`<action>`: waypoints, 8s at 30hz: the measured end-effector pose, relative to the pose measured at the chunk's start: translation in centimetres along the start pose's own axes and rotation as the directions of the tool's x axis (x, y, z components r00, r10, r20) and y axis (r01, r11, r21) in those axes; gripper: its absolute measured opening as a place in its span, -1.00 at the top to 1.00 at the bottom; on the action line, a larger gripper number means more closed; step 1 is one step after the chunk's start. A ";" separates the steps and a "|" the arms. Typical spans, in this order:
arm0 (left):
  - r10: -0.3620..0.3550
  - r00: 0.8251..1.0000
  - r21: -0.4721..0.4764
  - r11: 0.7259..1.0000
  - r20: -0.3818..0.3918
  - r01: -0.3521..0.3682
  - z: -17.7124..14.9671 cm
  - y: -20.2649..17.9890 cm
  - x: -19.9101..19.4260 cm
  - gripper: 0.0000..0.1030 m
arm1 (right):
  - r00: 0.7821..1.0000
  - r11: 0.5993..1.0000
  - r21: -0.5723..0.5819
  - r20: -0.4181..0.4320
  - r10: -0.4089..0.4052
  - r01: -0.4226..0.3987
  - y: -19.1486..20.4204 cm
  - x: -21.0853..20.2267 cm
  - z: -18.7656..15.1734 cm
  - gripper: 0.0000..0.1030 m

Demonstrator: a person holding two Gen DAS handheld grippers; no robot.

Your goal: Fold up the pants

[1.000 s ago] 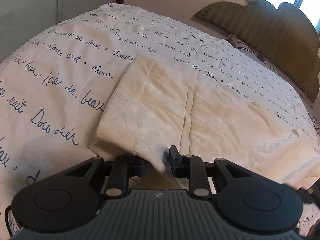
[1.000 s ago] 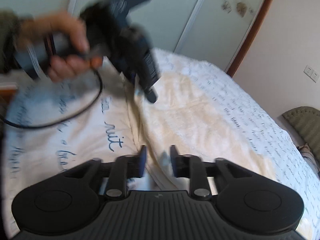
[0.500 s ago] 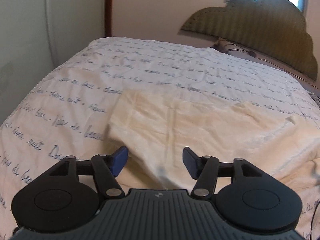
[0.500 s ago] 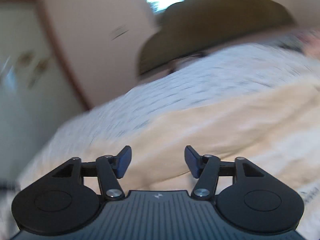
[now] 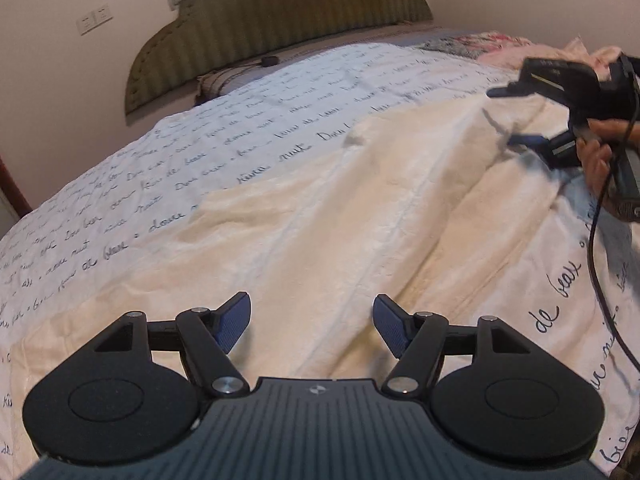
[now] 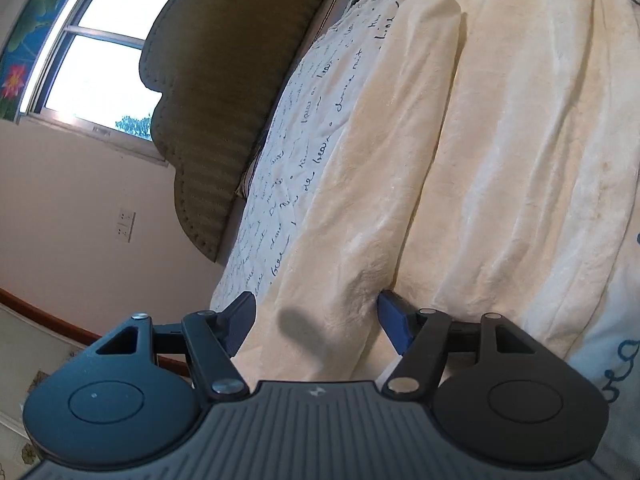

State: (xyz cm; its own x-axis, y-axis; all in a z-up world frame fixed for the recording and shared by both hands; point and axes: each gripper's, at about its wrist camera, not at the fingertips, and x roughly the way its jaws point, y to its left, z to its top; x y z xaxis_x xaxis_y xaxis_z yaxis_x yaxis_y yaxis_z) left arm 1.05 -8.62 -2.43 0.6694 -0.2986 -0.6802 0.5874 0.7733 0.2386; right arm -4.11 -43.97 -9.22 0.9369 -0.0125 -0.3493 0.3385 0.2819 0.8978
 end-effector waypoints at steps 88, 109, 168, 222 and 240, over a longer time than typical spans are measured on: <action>0.023 0.993 -0.240 0.971 0.116 0.006 -3.8 0.6 5.8 -0.99 | 0.998 0.957 -0.289 -0.032 -0.048 0.036 3.9 -1.1 7.7 -0.36; 0.030 0.970 -0.096 0.995 0.240 -0.007 -1.2 -1.8 2.0 -0.94 | 0.936 0.918 -0.318 0.327 -0.127 0.235 3.7 -5.8 9.1 0.91; -0.003 0.976 -0.093 0.995 0.216 0.024 2.2 -4.4 2.3 -0.90 | 0.958 0.961 -0.117 0.172 -0.229 0.251 -6.5 -10.9 8.5 -0.42; -0.508 0.834 -0.665 0.550 0.213 0.505 8.2 0.6 13.8 0.86 | 0.990 0.004 -0.997 0.074 -0.120 0.075 9.1 -4.4 -18.9 0.03; -0.174 0.965 -0.566 0.783 0.198 0.258 3.3 6.7 6.0 0.88 | 0.994 -0.151 -0.983 -0.105 -0.003 -0.104 12.1 -3.9 -27.3 0.63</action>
State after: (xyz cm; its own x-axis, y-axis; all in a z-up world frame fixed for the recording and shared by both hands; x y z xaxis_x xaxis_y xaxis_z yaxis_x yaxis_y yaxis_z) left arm 10.52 -7.13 -2.65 0.6339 -0.5334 -0.5601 0.3750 0.8453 -0.3807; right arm -6.06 -14.27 -4.29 0.9215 0.0871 -0.3784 -0.2344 0.9018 -0.3631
